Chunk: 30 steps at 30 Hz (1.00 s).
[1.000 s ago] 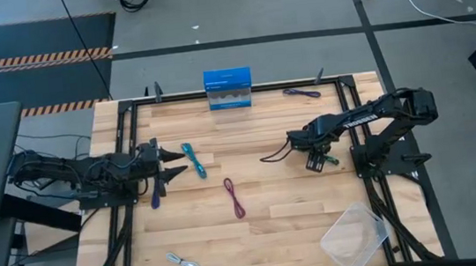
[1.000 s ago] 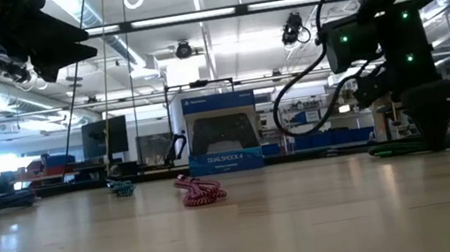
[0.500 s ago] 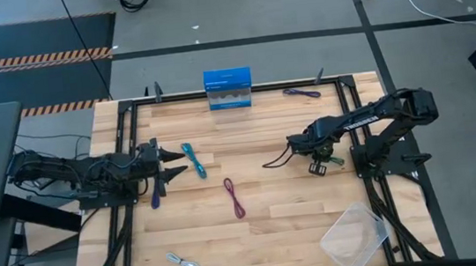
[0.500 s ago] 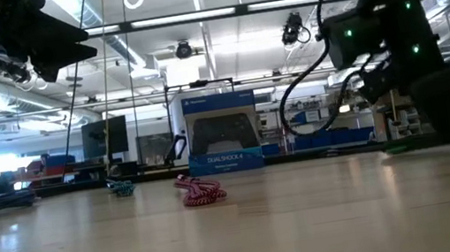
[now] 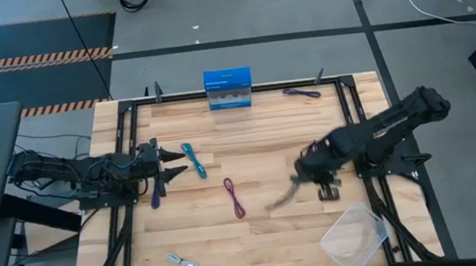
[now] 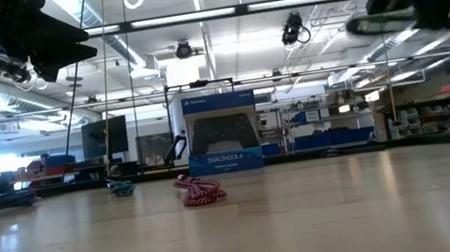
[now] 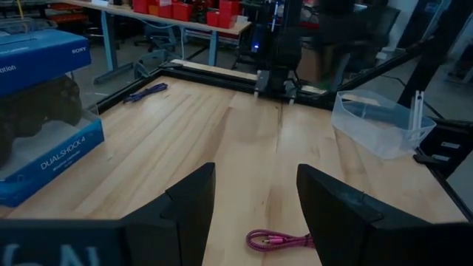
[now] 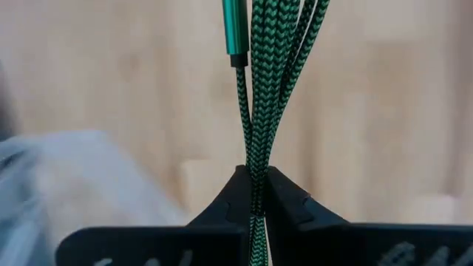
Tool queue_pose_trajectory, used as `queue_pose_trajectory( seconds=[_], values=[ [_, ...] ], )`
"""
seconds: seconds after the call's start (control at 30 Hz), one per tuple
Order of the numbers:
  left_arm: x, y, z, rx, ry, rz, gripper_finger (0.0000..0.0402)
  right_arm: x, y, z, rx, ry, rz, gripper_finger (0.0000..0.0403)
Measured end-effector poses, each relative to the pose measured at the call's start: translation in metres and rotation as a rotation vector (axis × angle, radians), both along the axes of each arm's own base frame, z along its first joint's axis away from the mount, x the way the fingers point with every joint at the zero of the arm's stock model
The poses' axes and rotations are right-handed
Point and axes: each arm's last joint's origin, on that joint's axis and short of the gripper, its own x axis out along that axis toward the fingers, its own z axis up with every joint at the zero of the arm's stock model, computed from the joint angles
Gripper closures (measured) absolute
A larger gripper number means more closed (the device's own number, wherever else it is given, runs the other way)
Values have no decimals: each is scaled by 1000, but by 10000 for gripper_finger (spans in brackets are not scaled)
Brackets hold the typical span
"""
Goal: Pick and place USB-C Cables
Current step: Put the green charger cable into the transparent bin
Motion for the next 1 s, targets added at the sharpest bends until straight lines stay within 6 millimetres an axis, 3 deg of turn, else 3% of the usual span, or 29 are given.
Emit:
queue_pose_trajectory(
  seconds=[0.23, 0.47, 0.77, 1.0],
  values=[
    [0, 0, 0, -22, -4, 3, 203, -10, 71, 14, 62, 12, 198, 384],
    [0, 0, 0, -62, -12, 10, 203, -25, 126, -11, 38, 136, 311, 384],
    [0, 0, 0, -91, -18, 14, 203, -44, 164, -41, -27, 234, 357, 384],
    [0, 0, 1, -111, -27, 17, 203, -57, 181, -55, -61, 275, 423, 384]
  ],
)
